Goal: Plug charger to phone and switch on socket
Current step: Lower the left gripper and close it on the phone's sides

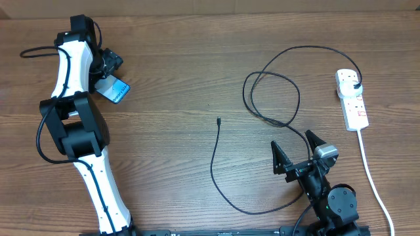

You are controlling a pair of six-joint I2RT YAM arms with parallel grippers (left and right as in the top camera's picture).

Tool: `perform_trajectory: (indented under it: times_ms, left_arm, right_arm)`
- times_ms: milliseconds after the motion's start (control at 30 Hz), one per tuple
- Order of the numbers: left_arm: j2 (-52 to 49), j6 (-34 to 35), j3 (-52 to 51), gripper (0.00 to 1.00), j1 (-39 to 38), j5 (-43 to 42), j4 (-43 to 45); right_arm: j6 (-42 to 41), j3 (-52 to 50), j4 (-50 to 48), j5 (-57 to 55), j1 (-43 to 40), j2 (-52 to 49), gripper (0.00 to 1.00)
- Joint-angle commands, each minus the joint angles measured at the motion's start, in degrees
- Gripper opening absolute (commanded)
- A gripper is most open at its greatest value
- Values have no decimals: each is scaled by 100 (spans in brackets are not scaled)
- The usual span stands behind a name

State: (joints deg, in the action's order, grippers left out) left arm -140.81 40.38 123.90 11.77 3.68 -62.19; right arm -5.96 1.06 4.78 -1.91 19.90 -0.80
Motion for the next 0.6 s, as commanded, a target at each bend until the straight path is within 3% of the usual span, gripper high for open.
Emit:
perform_trajectory:
  times_ms: [0,567]
  left_arm:
    - [-142,98,-90,100,24,85,-4]
    - [-142,98,-428,100,24,122,166]
  right_arm:
    - [26,-61,-15,-9,-15,63,100]
    - [24,-61,-15,-9,-15,63,100]
